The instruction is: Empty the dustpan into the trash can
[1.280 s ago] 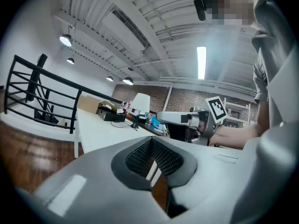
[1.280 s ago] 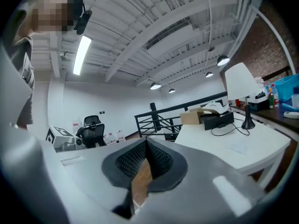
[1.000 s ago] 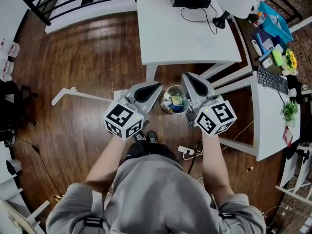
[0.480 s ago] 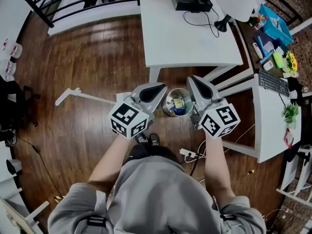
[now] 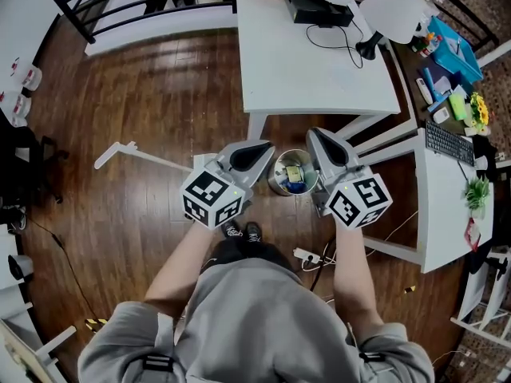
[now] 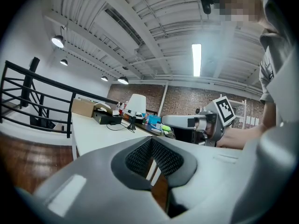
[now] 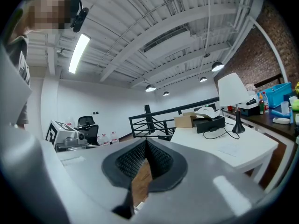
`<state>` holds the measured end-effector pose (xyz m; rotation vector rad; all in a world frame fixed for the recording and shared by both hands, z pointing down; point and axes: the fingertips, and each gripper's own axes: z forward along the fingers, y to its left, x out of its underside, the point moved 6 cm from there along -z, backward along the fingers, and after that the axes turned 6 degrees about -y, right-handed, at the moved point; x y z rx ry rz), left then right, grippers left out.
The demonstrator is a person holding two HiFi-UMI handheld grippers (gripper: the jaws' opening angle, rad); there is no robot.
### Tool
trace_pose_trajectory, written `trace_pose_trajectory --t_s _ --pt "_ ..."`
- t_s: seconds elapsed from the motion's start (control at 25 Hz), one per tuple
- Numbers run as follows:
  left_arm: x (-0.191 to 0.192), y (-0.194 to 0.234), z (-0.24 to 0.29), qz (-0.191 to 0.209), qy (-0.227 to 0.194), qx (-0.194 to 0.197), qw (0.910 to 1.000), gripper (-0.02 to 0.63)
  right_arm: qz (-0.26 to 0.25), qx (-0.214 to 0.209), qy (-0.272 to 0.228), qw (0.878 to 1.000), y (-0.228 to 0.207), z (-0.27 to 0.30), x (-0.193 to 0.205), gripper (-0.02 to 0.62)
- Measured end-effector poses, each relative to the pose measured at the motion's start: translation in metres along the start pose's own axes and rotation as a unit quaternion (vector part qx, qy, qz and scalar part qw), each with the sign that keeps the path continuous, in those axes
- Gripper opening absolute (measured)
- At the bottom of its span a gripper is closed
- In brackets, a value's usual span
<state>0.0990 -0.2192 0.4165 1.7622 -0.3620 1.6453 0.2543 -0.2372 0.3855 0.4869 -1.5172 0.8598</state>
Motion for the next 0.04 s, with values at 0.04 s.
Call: trace_pose_trajectory --t_s 0.04 --pt "-0.0001 -0.0006 -0.0005 0.0 0.0 0.0 1.0 0.005 0.0 0.0 0.0 1.0 0.0003 0.0 -0.0001 0.0"
